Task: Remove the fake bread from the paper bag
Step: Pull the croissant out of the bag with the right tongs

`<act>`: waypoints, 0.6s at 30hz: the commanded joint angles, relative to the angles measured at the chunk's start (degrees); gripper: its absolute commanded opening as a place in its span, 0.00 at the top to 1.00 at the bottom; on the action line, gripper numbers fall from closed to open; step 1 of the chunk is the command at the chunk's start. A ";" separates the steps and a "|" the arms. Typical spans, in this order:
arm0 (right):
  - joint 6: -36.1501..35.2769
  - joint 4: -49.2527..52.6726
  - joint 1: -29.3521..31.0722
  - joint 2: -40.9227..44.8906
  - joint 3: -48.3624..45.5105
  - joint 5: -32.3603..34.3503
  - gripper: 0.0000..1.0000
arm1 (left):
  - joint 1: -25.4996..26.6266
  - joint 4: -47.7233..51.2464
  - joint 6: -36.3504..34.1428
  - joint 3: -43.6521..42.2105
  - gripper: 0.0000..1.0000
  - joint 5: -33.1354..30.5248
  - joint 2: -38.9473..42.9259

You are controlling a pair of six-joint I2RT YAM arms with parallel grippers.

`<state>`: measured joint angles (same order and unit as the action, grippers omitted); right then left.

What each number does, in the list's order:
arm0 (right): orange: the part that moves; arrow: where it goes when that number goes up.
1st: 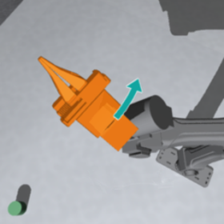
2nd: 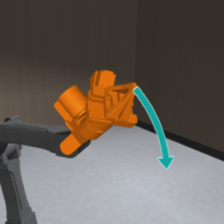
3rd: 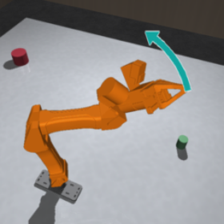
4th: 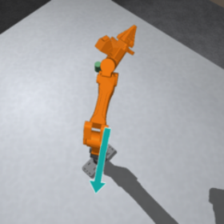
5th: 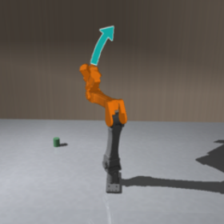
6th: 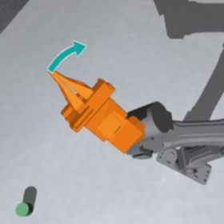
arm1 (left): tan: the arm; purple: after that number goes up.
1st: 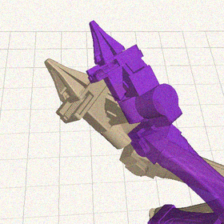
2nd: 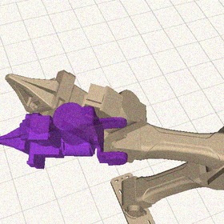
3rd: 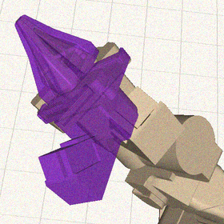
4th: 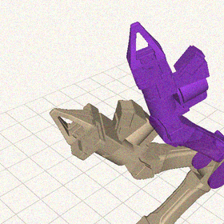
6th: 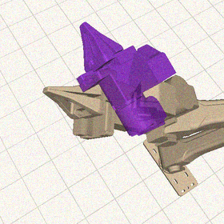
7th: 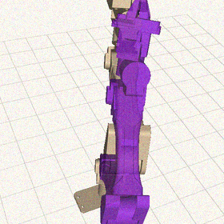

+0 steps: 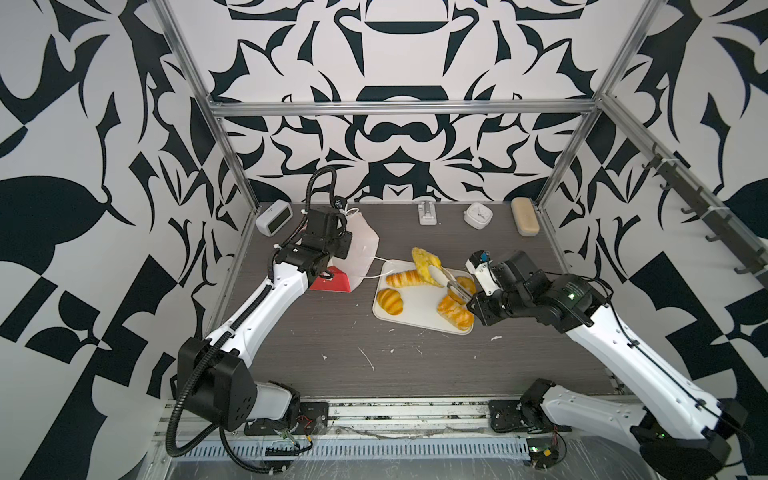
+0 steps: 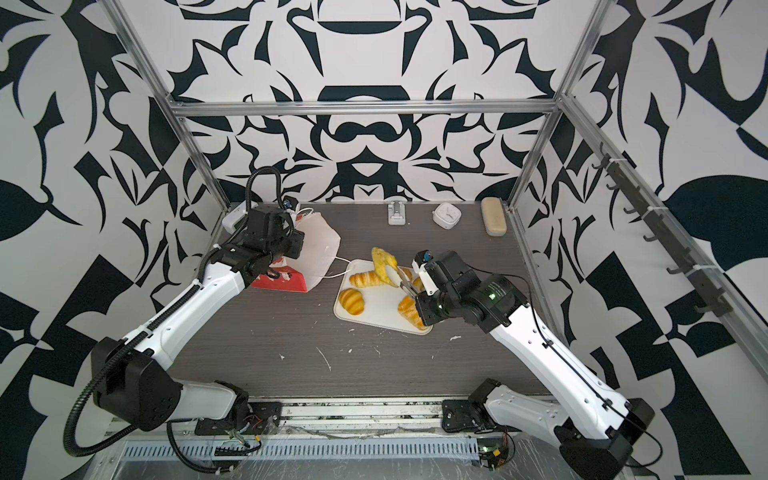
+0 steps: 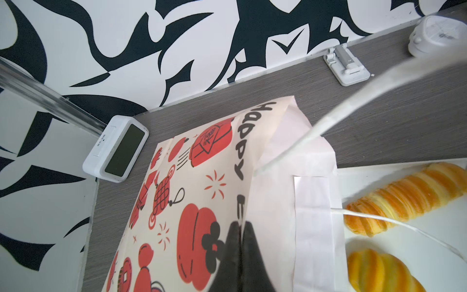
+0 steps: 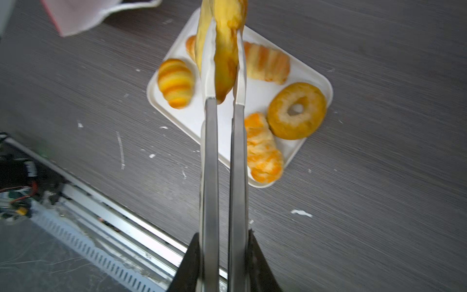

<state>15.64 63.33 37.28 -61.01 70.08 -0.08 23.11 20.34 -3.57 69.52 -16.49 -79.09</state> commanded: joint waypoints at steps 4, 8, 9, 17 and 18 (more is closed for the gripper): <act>-4.96 4.56 1.83 -2.51 3.34 9.36 0.90 | -0.98 0.63 1.82 1.06 1.00 1.77 3.88; -5.74 8.28 6.17 -6.01 5.16 15.18 0.90 | -1.58 0.41 1.79 0.72 1.00 2.10 4.66; -5.71 9.02 7.77 -6.91 5.61 15.93 0.90 | -1.74 0.21 1.82 0.55 1.00 2.16 4.94; -4.18 11.47 13.68 -10.68 6.73 22.04 0.91 | -2.30 -0.94 2.08 -0.61 1.00 2.85 5.61; -3.73 11.51 14.30 -10.92 6.75 22.70 0.91 | -2.45 -1.07 2.08 -0.74 1.00 2.91 5.62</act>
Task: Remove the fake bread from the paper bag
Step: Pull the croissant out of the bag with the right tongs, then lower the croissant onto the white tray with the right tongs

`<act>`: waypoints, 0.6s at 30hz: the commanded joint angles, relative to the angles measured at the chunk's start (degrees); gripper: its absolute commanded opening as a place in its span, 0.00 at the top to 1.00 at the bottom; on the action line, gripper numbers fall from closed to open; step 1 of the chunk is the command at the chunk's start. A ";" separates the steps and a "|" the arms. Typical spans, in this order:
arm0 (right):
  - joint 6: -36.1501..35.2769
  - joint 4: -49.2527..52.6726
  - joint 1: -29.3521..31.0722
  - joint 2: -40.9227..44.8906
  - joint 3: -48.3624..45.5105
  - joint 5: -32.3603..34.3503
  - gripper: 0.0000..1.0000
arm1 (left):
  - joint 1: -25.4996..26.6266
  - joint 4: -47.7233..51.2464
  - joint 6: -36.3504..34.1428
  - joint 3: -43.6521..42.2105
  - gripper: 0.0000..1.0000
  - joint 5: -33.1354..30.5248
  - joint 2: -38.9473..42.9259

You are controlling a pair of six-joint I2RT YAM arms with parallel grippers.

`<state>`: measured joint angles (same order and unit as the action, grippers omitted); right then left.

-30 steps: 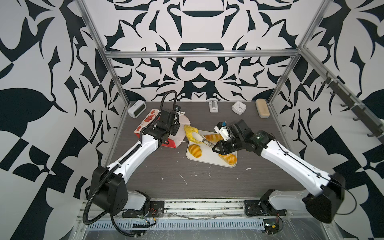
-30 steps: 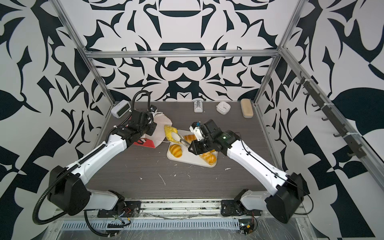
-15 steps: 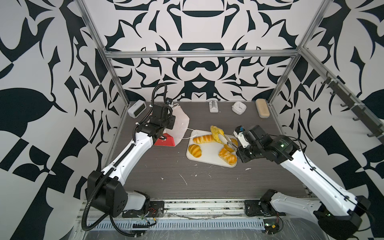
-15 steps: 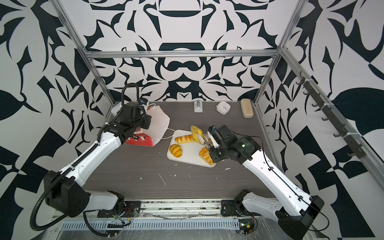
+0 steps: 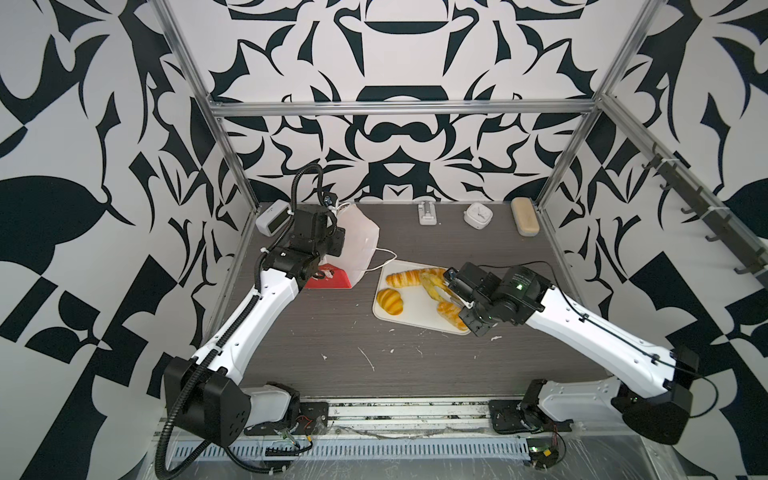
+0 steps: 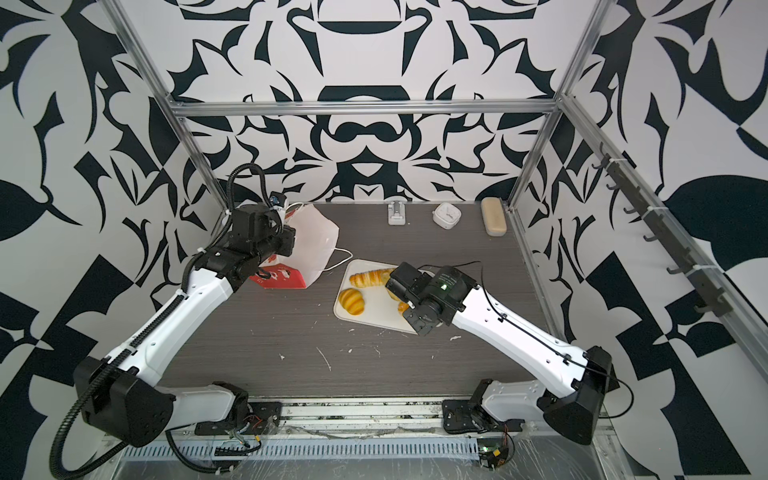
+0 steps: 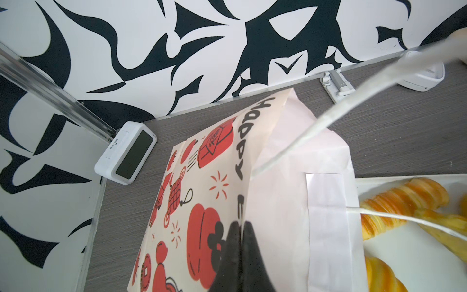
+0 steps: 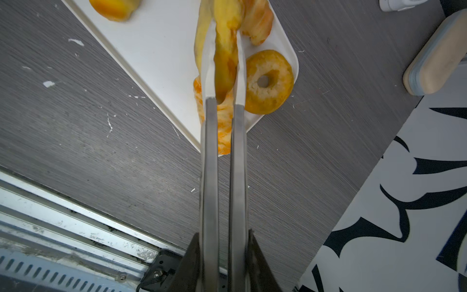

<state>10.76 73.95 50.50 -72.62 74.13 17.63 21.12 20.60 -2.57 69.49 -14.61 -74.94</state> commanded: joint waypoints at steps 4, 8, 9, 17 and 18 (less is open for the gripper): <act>2.79 0.49 4.33 -0.31 2.51 8.02 0.91 | -0.54 -1.93 1.07 -1.71 1.00 1.07 3.37; 4.36 0.23 7.22 -1.87 2.17 9.98 0.91 | -0.60 -2.16 1.05 -2.55 1.00 1.11 3.90; 4.67 -0.02 7.85 -2.28 1.91 10.49 0.92 | -0.68 -2.19 1.16 -2.69 1.00 1.25 4.00; 7.73 -0.80 11.69 -4.63 -0.84 14.35 0.92 | -0.80 -2.86 1.42 -4.01 1.00 2.09 5.23; 8.02 -1.01 12.04 -4.78 -1.32 14.50 0.92 | -0.76 -3.01 1.43 -4.12 1.00 2.07 5.31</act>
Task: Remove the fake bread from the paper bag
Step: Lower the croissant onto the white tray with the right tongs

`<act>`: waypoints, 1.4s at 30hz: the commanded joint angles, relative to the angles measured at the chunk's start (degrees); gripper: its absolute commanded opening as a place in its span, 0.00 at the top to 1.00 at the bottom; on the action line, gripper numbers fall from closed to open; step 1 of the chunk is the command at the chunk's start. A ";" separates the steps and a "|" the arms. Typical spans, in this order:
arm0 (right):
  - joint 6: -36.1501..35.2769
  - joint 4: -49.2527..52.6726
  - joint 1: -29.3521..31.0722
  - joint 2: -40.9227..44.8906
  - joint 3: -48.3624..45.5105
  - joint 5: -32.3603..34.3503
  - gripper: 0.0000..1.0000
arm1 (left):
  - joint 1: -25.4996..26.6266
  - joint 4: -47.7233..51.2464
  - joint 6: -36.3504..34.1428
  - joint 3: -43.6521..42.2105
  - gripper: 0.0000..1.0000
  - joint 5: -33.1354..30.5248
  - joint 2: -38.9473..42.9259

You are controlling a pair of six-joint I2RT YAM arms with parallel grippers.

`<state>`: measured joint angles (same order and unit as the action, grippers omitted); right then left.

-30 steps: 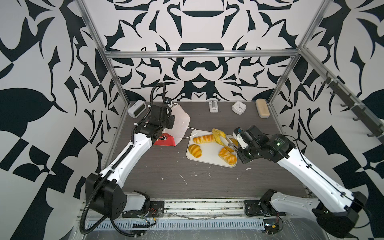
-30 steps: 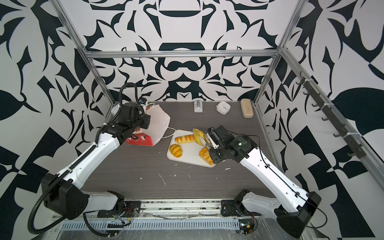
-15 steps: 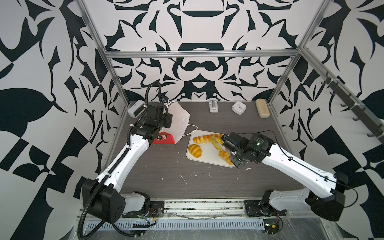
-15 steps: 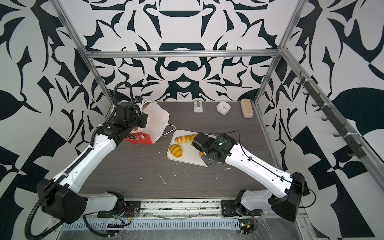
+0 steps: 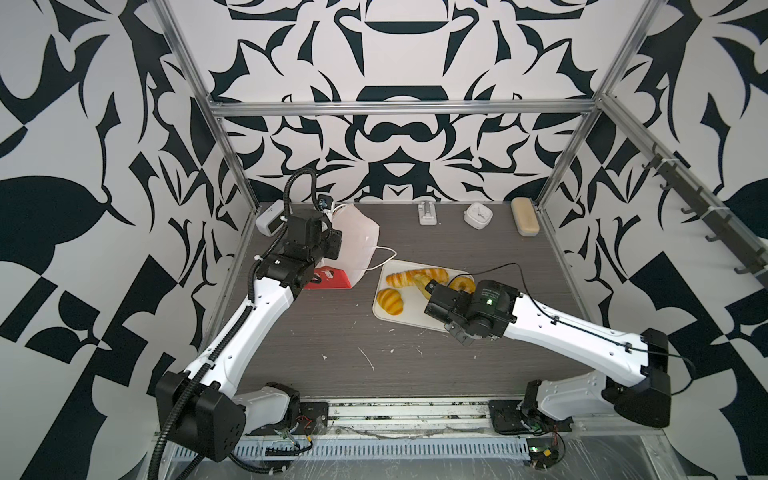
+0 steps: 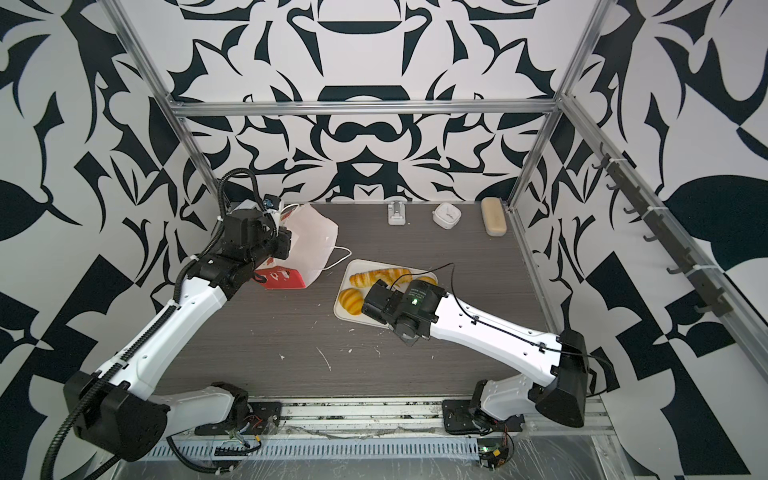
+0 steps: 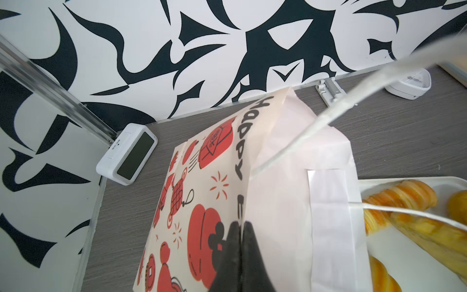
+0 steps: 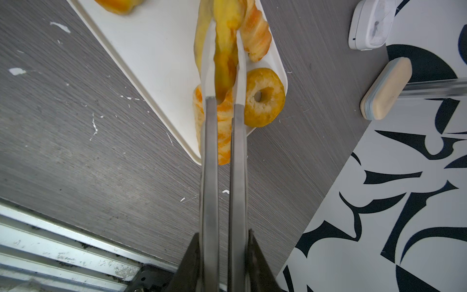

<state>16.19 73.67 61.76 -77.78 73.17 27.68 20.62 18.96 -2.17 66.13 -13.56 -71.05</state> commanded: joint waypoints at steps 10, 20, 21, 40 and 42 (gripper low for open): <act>7.39 -3.11 5.60 -1.43 -5.27 7.54 0.92 | -0.24 -1.73 1.19 -1.26 1.00 1.66 1.74; 12.11 -2.75 9.78 -8.63 -4.88 6.45 0.88 | -0.28 -1.86 1.29 -1.26 1.00 2.03 2.04; 12.94 -2.53 10.07 -9.00 -4.90 6.49 0.87 | -0.24 -2.00 1.29 -1.35 1.00 1.99 2.03; 17.78 -12.63 11.78 1.05 -9.50 -4.36 0.61 | -0.24 -2.86 1.64 -2.22 1.00 2.76 1.79; 18.28 -13.60 11.73 2.28 -10.00 -4.82 0.59 | -0.25 -2.88 1.69 -2.19 1.00 2.84 1.77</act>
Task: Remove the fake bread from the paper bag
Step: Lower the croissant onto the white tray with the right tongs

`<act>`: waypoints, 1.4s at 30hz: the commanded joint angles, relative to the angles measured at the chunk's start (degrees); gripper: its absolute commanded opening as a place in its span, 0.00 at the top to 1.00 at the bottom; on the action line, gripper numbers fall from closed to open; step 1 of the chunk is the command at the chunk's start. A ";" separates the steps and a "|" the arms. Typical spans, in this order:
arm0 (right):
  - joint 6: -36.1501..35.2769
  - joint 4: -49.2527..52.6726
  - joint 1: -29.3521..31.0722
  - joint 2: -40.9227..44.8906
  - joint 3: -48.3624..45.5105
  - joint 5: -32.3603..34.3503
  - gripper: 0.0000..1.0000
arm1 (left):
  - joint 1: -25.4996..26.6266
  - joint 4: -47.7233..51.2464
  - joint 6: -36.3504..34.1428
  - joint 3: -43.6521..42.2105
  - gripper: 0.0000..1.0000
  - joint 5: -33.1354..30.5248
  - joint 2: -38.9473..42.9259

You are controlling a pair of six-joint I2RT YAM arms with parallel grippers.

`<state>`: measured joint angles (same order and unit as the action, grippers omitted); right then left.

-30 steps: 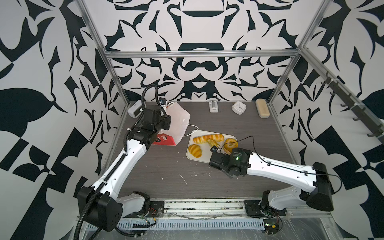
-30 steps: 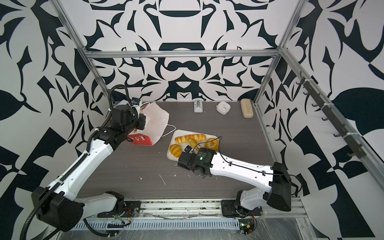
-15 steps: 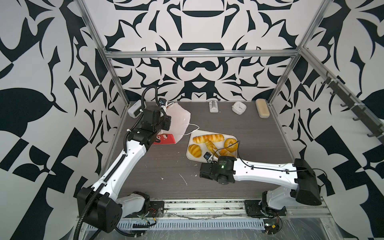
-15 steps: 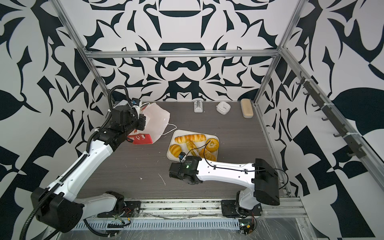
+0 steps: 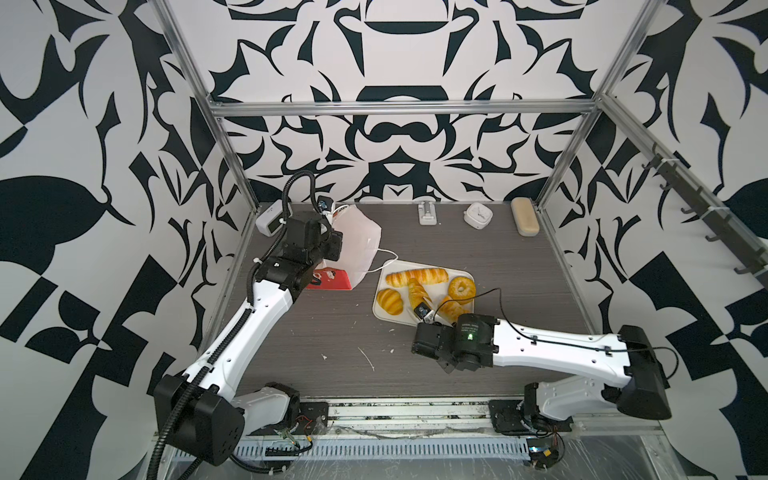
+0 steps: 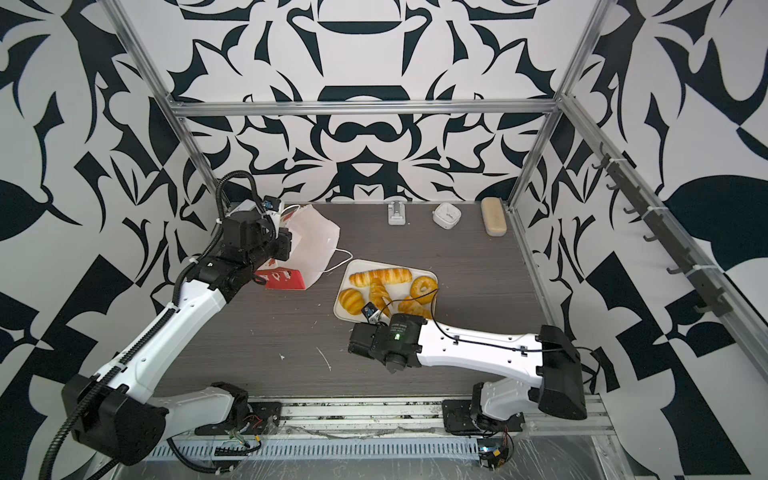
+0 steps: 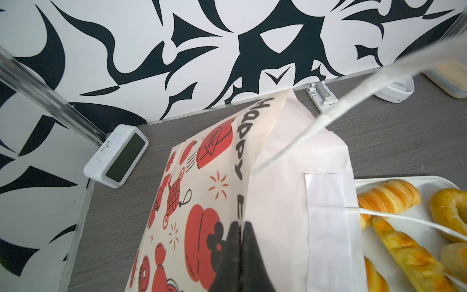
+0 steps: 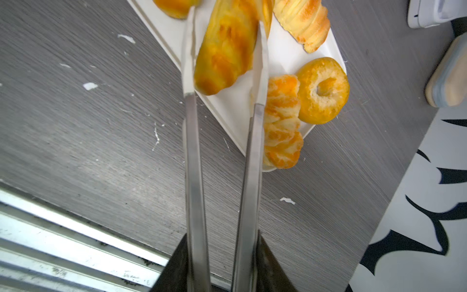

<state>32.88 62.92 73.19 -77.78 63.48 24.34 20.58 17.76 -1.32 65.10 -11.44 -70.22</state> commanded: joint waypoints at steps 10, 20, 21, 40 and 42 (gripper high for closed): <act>4.85 -6.20 0.30 8.46 -2.55 1.16 0.58 | -0.22 -1.69 0.91 -1.12 1.00 1.02 0.86; 6.28 -7.11 -1.51 9.41 -6.06 0.10 0.55 | -0.23 -1.93 1.15 -1.29 1.00 1.82 0.53; 6.01 -7.53 -1.96 9.25 -6.38 -0.41 0.55 | -0.19 -1.98 1.15 -1.29 1.00 1.83 0.52; -5.69 -13.54 -12.06 7.76 -8.38 -11.84 0.61 | -0.19 -1.76 0.88 -1.20 1.00 1.50 0.43; -6.27 -13.40 -12.47 7.31 -8.29 -12.57 0.66 | -0.25 -1.76 0.88 -1.20 1.00 1.40 0.34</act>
<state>29.04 51.29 61.32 -70.19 54.98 13.45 20.58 17.34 -1.04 65.10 -10.20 -70.22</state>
